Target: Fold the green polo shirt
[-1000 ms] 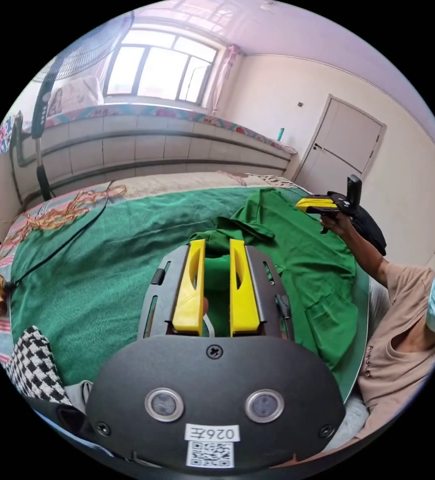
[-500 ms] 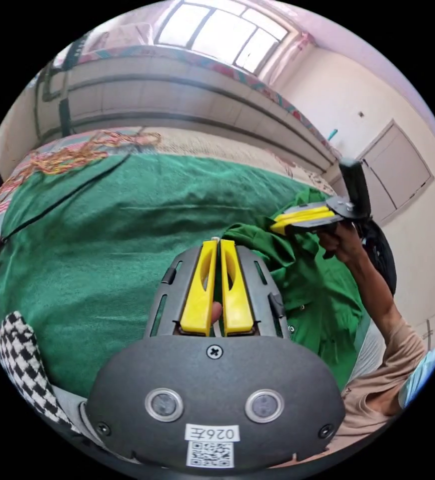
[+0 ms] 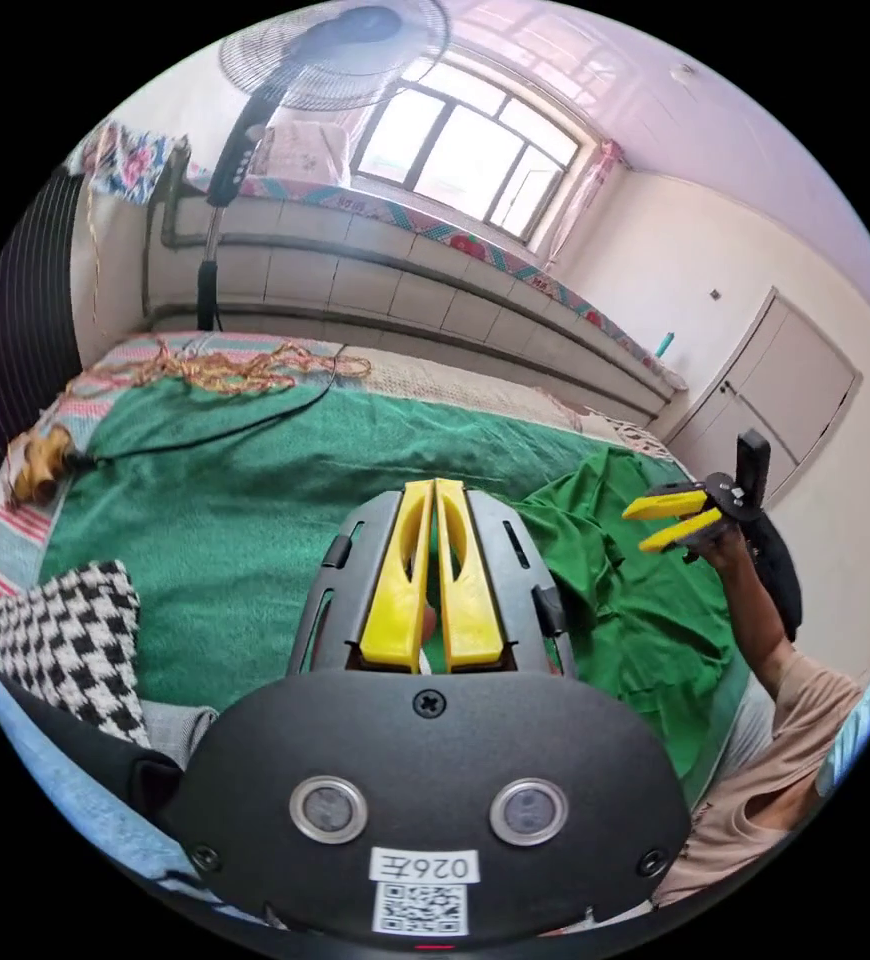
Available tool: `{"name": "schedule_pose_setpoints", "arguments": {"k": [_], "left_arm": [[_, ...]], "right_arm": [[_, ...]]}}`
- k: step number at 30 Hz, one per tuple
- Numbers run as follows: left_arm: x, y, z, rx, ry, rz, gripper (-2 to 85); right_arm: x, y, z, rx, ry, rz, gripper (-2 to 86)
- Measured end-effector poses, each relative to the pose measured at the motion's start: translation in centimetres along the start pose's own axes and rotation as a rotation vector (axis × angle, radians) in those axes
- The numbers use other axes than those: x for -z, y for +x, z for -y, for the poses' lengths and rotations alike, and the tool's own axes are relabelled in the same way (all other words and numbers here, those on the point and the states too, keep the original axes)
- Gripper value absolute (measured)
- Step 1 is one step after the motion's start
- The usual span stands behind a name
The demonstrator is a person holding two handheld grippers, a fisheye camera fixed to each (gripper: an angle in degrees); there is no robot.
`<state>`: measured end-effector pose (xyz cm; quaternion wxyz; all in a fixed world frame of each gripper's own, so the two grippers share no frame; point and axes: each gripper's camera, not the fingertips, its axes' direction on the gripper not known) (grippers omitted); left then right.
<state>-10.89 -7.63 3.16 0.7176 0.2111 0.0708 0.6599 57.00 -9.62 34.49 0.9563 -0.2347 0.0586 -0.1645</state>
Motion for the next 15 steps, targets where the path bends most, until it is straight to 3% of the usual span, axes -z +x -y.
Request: {"name": "schedule_pose_setpoints", "arguments": {"k": [3,5,7,9,11,13,15], "left_arm": [[-7.1,1.7,6.2,-0.036,-0.104,0.029,8.0],[-17.8,2.3,9.8,-0.074,-0.366,-0.029,11.2],[-26.4,2.8,10.2,-0.095,-0.643,-0.082,7.7],[-26.3,3.2,12.0,-0.114,-0.565,-0.053,2.0],[-20.6,1.3,14.5,-0.069,-0.272,-0.025,0.7],[-18.5,-2.2,15.4,0.014,-0.170,-0.113,0.2],[-18.5,-5.3,15.8,0.085,-0.174,-0.181,-0.1]], "right_arm": [[-4.4,5.6,2.4,-0.161,-0.022,-0.105,10.6],[-8.5,8.0,3.8,-0.222,-0.081,-0.101,12.3],[-12.5,8.7,4.8,-0.255,-0.167,-0.145,8.1],[-11.9,6.6,5.9,-0.221,-0.154,-0.410,0.7],[-9.1,6.3,6.0,-0.260,-0.020,-0.415,-0.4],[-7.3,7.3,5.4,-0.343,0.094,-0.440,-0.6],[-8.1,8.7,5.2,-0.421,0.083,-0.480,0.5]]}}
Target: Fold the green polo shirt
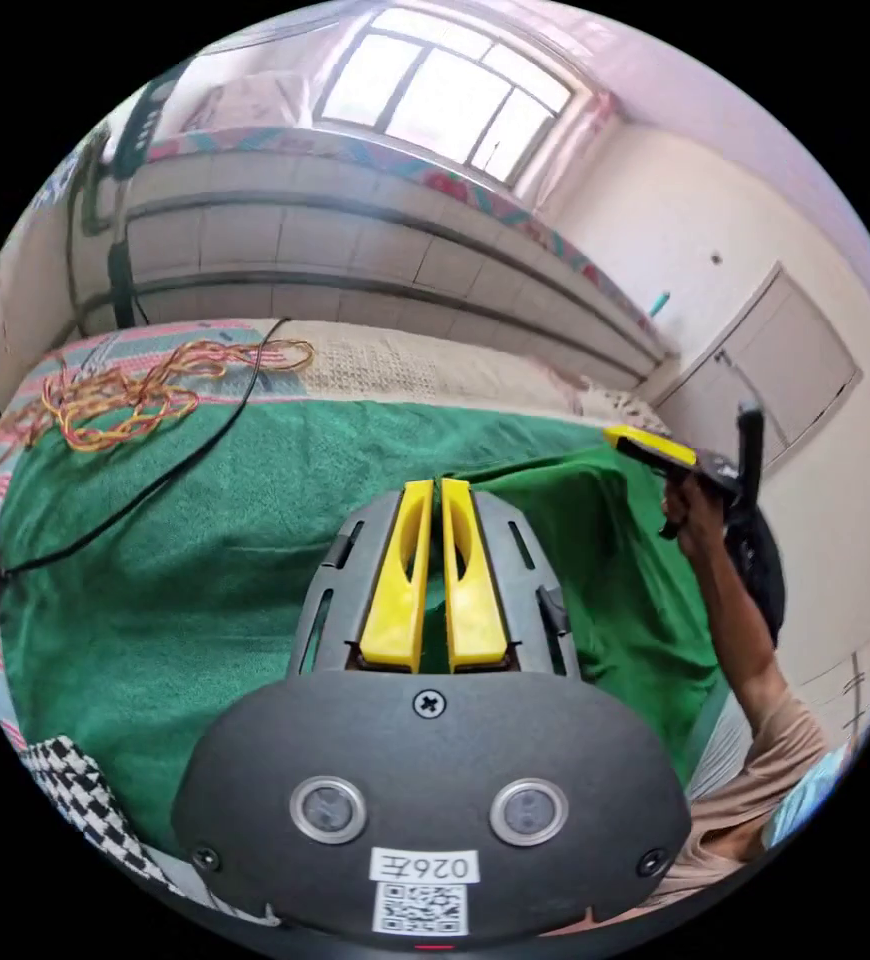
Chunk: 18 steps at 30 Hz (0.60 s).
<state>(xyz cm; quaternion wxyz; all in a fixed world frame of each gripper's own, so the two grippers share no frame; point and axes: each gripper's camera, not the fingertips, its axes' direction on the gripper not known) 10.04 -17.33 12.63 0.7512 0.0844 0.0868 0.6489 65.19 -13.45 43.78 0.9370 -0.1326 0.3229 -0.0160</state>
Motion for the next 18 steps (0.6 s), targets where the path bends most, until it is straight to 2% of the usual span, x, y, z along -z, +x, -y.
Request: {"name": "schedule_pose_setpoints", "arguments": {"k": [3,8,13,15,17,18], "left_arm": [[0.1,-1.9,0.1,0.011,-0.041,0.004,-0.5],[-0.9,-2.7,1.4,-0.047,-0.154,0.044,-0.8],[3.0,-3.8,2.4,-0.036,-0.058,0.080,0.3],[0.3,-4.1,3.3,-0.054,-0.173,0.052,2.6],[-5.3,-3.1,3.9,-0.094,-0.408,0.031,2.6],[-4.3,-2.5,4.0,-0.110,-0.371,0.050,2.1]], "right_arm": [[-1.2,-1.6,-1.5,0.029,-0.049,0.034,3.7],[-1.2,-7.3,-6.5,0.146,-0.023,0.043,3.5],[-2.5,-9.5,-8.3,0.220,-0.037,-0.026,5.2],[-4.6,-9.2,-8.3,0.222,-0.112,0.084,6.0],[-8.0,-9.6,-8.7,0.241,-0.266,0.152,4.9],[-7.2,-9.4,-8.9,0.219,-0.224,0.105,3.3]]}}
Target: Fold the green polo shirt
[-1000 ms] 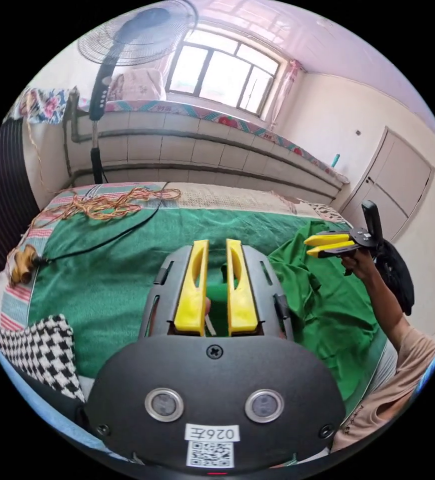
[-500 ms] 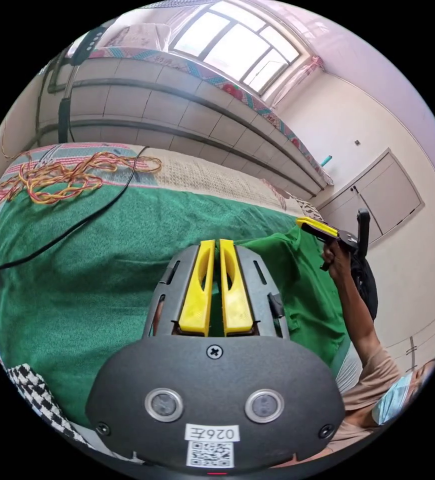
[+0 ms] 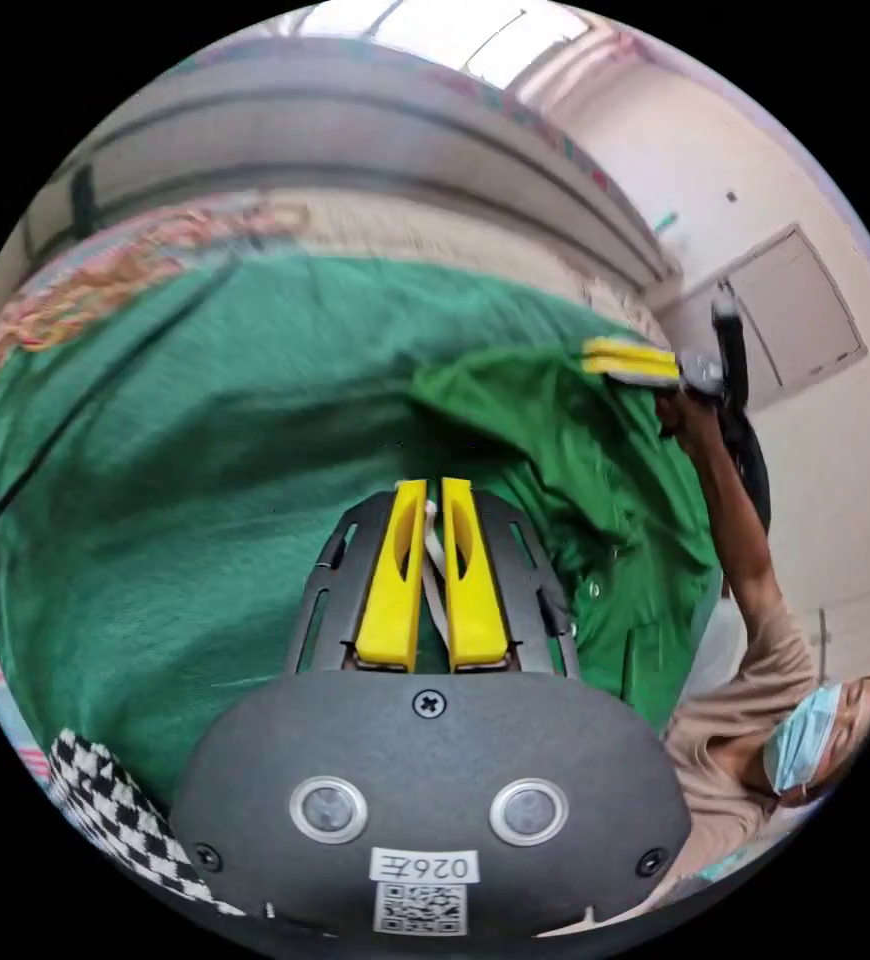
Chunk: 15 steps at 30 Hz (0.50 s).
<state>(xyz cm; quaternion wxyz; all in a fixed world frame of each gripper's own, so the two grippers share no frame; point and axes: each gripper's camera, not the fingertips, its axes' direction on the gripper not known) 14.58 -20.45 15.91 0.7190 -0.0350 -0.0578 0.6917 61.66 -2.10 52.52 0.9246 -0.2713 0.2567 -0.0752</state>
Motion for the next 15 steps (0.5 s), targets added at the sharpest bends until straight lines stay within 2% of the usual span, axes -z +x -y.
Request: {"name": "schedule_pose_setpoints", "arguments": {"k": [3,7,11,13,15], "left_arm": [[4.2,-0.1,-0.7,0.061,-0.005,0.118,0.4],[11.6,-0.3,-5.2,0.097,0.131,0.079,-0.1],[18.2,3.5,-8.8,0.076,0.221,0.054,-0.4],[22.0,5.5,-11.0,0.062,0.302,0.031,-0.6],[26.8,7.6,-13.9,0.070,0.394,0.021,-0.8]], "right_arm": [[2.0,1.2,-2.0,-0.134,0.033,-0.218,0.8],[5.9,0.6,-7.5,-0.147,0.103,-0.187,2.8],[13.0,-1.4,-17.9,-0.134,0.185,-0.153,3.2],[18.5,-1.9,-24.3,-0.158,0.287,-0.091,2.4],[28.4,-3.5,-35.4,-0.175,0.516,-0.055,0.4]]}}
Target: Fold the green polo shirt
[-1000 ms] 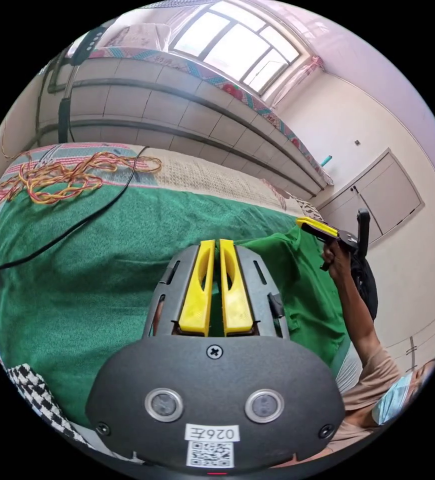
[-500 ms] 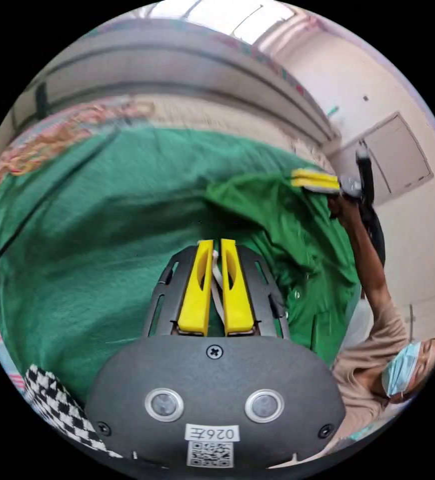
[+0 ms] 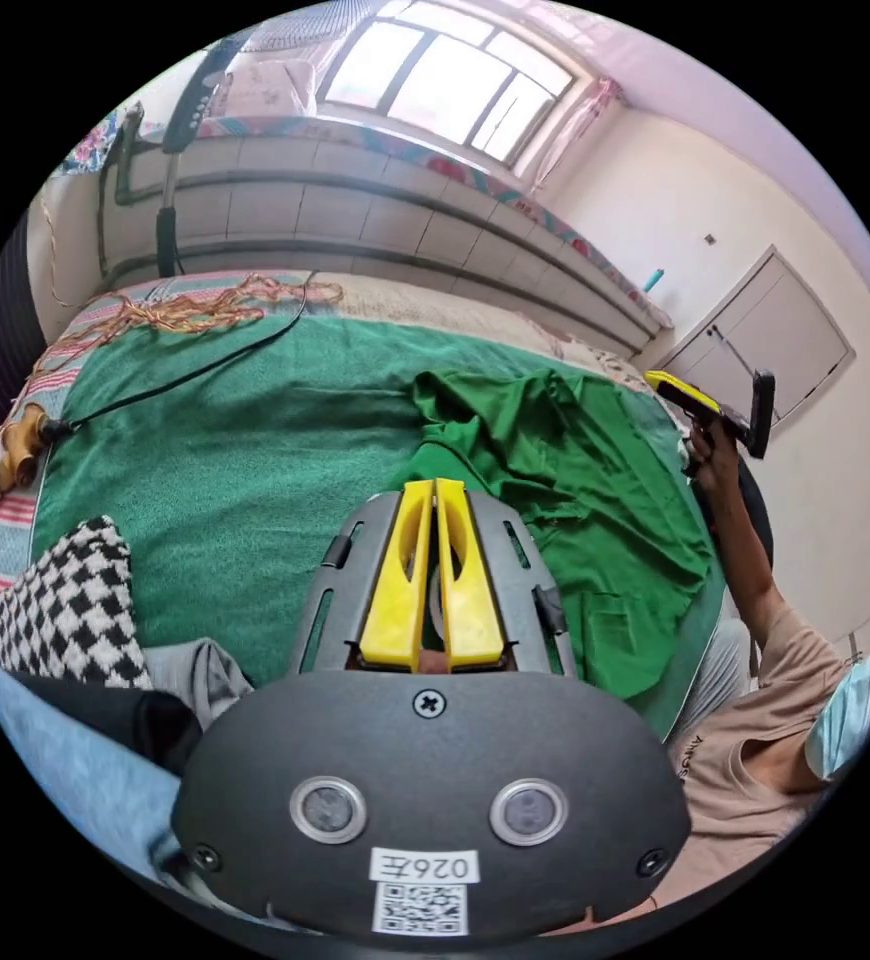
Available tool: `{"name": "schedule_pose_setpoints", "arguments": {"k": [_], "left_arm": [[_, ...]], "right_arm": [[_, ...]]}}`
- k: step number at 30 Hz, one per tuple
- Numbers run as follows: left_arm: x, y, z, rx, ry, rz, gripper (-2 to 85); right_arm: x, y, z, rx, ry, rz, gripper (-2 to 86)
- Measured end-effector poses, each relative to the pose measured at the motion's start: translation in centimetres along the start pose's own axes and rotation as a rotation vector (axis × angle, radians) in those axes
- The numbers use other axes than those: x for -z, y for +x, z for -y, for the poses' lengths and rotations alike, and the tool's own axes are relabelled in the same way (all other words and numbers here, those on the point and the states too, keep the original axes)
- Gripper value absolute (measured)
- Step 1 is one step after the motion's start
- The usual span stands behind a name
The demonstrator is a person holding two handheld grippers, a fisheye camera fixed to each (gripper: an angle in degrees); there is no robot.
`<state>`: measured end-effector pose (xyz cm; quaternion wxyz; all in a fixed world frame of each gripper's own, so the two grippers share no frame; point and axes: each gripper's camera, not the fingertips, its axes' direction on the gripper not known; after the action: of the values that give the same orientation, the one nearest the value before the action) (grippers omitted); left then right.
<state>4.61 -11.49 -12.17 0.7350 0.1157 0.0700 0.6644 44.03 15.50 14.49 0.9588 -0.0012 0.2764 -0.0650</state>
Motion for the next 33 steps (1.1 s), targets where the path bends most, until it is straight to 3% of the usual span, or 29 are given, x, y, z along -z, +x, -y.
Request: {"name": "schedule_pose_setpoints", "arguments": {"k": [3,6,8,11,15,17,20,24,28,33], "left_arm": [[12.2,5.6,-3.8,-0.048,0.258,-0.021,-0.9],[23.8,14.1,-9.3,-0.225,0.513,-0.076,-1.0],[31.7,21.2,-13.8,-0.369,0.700,-0.156,-1.0],[37.5,27.5,-16.6,-0.405,0.756,-0.299,-1.0],[33.6,33.2,-16.4,-0.347,0.672,-0.399,-1.0],[27.3,35.6,-15.2,-0.309,0.509,-0.606,-1.0],[21.5,37.7,-15.5,-0.229,0.429,-0.871,-1.0],[14.6,42.5,-15.6,-0.169,0.238,-0.883,-1.0],[10.4,47.1,-15.5,-0.159,0.191,-0.672,-1.0],[4.7,52.1,-12.8,-0.153,0.017,-0.645,-1.0]], "right_arm": [[19.6,-1.2,-8.7,0.059,0.334,-0.013,-0.7],[35.2,-3.4,-18.6,0.142,0.585,-0.061,-0.9],[42.8,-4.1,-24.0,0.129,0.676,-0.063,-1.0],[51.3,-3.9,-30.9,0.103,0.702,0.114,-1.0],[53.5,-6.8,-35.1,0.152,0.531,0.391,-0.9],[53.1,-8.8,-36.0,0.205,0.428,0.509,-0.9],[53.4,-10.5,-38.5,0.211,0.351,0.568,-0.9],[57.7,-7.9,-43.4,0.029,0.462,0.560,-0.9],[62.8,-6.9,-45.8,0.038,0.512,0.698,-1.0],[69.0,-5.4,-46.6,0.143,0.602,0.852,-1.0]]}}
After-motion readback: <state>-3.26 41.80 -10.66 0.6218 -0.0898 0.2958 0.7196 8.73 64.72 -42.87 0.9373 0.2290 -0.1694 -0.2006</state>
